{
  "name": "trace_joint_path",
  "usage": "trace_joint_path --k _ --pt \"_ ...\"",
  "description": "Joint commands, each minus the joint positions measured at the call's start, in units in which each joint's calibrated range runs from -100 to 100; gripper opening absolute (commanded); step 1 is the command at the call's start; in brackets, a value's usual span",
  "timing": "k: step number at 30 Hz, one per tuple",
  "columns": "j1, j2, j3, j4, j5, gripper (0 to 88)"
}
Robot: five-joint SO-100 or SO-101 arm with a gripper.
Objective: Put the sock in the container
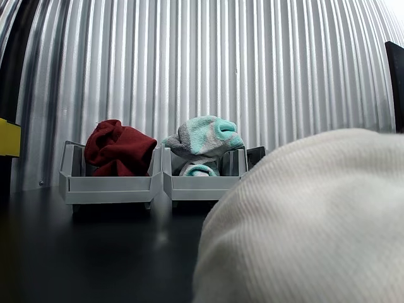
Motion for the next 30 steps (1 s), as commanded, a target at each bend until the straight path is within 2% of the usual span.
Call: trace_joint_path --k 1,9,13,30 --pt "0.2 9.3 -6.8 3.1 0.2 1.2" --pt "1.2 26.7 -12.7 5.4 0.5 1.2" --pt "3.1 33.0 -14.3 5.4 2.7 1.3" --pt "19.0 36.3 -14.9 5.4 11.4 1.3"
